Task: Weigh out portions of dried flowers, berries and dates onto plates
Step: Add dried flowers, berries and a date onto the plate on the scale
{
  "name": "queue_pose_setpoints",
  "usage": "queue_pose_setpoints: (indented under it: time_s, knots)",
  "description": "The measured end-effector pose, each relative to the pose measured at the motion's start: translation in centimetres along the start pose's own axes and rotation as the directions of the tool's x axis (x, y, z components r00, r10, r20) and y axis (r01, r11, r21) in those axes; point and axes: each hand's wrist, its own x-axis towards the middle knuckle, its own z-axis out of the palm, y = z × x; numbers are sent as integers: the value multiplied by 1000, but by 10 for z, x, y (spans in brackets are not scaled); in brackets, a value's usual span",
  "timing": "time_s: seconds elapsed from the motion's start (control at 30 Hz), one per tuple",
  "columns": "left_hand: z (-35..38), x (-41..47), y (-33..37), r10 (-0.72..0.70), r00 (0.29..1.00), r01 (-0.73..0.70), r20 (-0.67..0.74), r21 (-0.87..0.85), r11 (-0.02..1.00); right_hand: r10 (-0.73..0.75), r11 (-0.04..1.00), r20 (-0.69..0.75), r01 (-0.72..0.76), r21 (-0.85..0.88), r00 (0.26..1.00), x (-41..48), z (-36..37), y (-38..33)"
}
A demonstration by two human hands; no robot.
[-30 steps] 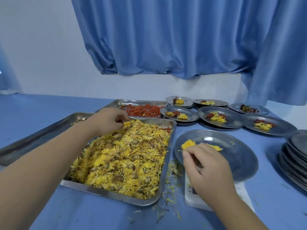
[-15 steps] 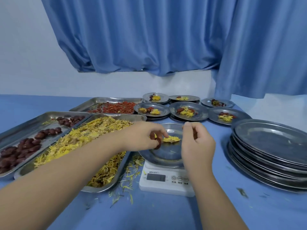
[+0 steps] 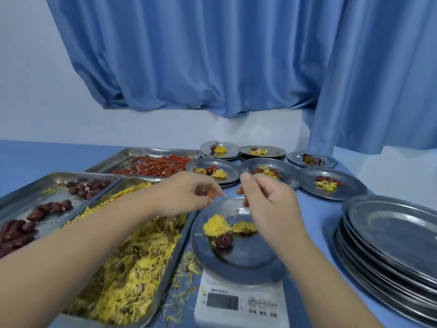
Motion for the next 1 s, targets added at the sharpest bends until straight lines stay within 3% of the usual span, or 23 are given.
queue_pose_setpoints:
  time_s: [0.13,0.23,0.3,0.47,0.6,0.77,0.9,1.0]
  knots:
    - [-35,10,-39,-132,972,126,-194,-43,991,-37,996,184,50,-68,982,35,0,5]
    - [-60,17,-77,-288,873,235,-394,-178,955,-43,989,272,80,-124,961,56,8,14]
    - [-70,24,-101,-367,829,302,-421,-216,929,-26,980,314,86,-179,949,68,12,23]
    - [-60,61,-148,-448,816,419,-366,-158,894,31,974,359,52,-219,933,89,12,50]
    - [-43,97,-175,-495,846,478,-200,-129,869,50,960,381,61,-274,923,99,9,67]
    - [-29,136,-199,-525,848,530,-78,123,839,18,956,380,96,-278,925,105,8,77]
    - [-15,156,-203,-631,772,579,75,329,746,-1,950,417,131,-284,909,102,14,78]
    - [-10,165,-202,-655,755,594,18,405,695,-3,942,430,146,-301,903,102,15,78]
